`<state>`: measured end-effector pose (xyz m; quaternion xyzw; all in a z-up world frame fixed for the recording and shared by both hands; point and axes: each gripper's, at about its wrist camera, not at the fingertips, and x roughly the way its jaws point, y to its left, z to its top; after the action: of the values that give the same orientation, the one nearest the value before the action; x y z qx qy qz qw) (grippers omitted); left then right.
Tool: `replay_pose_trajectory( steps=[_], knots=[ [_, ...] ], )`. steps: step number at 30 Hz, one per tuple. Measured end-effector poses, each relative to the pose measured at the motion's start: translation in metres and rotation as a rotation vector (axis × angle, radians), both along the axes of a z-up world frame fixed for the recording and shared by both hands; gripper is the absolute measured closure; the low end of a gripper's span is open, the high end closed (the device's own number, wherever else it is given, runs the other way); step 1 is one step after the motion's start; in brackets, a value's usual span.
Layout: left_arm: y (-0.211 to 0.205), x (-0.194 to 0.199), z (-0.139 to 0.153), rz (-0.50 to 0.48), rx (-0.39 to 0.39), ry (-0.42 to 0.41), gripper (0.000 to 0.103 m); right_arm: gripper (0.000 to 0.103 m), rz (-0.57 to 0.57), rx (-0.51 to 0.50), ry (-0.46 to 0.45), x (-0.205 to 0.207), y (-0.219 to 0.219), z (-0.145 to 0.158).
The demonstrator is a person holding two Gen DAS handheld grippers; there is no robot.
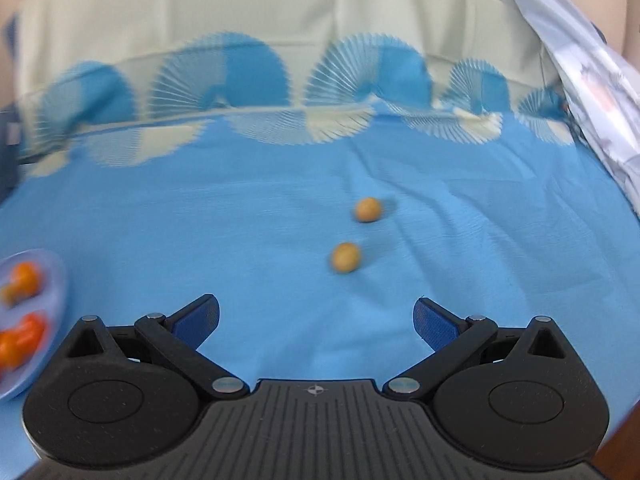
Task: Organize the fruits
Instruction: 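Grasp a tan round fruit with the right tool while the left tool grasps another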
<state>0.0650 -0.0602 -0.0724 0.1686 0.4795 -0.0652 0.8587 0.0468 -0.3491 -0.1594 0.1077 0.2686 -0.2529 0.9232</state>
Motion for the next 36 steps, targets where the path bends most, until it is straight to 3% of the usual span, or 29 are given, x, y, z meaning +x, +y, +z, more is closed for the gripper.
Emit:
replay_pose_trajectory(
  steps=[4, 6, 7, 9, 11, 15, 20, 23, 27, 30, 32, 33, 34, 35, 36],
  knots=[
    [-0.035, 0.025, -0.006, -0.016, 0.016, -0.002, 0.0, 0.001, -0.029, 0.041, 0.007, 0.043, -0.043, -0.03],
    [-0.052, 0.035, -0.008, -0.025, 0.016, -0.007, 0.0, 0.01, -0.034, 0.033, 0.004, 0.055, -0.053, -0.041],
    [-0.06, 0.04, -0.01, -0.031, 0.015, -0.009, 0.0, 0.025, -0.03, 0.026, 0.015, 0.06, -0.054, -0.045],
    [-0.078, 0.049, -0.014, -0.047, 0.012, -0.019, 0.0, 0.04, -0.024, -0.008, 0.002, 0.061, -0.055, -0.05],
    [-0.1, 0.057, -0.019, -0.071, 0.009, -0.032, 0.0, 0.077, -0.013, -0.043, -0.003, 0.06, -0.055, -0.048],
    [-0.159, 0.075, -0.037, -0.162, 0.005, -0.03, 0.0, 0.077, -0.106, -0.004, -0.02, 0.047, -0.081, -0.046],
    [-0.258, 0.101, -0.067, -0.344, -0.103, 0.078, 0.0, 0.077, -0.457, 0.022, -0.1, 0.003, -0.144, -0.039],
    [-0.318, 0.111, -0.095, -0.445, -0.133, 0.147, 0.0, 0.077, -0.595, 0.086, -0.123, -0.019, -0.174, -0.048],
    [-0.377, 0.118, -0.136, -0.529, -0.083, 0.205, 0.0, 0.077, -0.634, 0.159, -0.123, -0.023, -0.187, -0.058],
    [-0.399, 0.123, -0.155, -0.524, -0.053, 0.228, 0.001, 0.077, -0.62, 0.161, -0.128, -0.014, -0.188, -0.059],
    [-0.405, 0.126, -0.16, -0.507, -0.064, 0.24, 0.006, 0.076, -0.614, 0.164, -0.129, -0.014, -0.189, -0.06],
    [-0.406, 0.125, -0.158, -0.504, -0.073, 0.225, 0.019, 0.076, -0.612, 0.164, -0.13, -0.014, -0.189, -0.06],
    [-0.406, 0.123, -0.154, -0.52, -0.063, 0.202, 0.047, 0.076, -0.611, 0.164, -0.132, -0.014, -0.188, -0.06],
    [-0.406, 0.122, -0.151, -0.533, -0.06, 0.199, 0.066, 0.076, -0.61, 0.165, -0.133, -0.015, -0.188, -0.059],
    [-0.404, 0.123, -0.15, -0.53, -0.07, 0.225, 0.074, 0.076, -0.612, 0.166, -0.134, -0.015, -0.187, -0.059]
  ],
)
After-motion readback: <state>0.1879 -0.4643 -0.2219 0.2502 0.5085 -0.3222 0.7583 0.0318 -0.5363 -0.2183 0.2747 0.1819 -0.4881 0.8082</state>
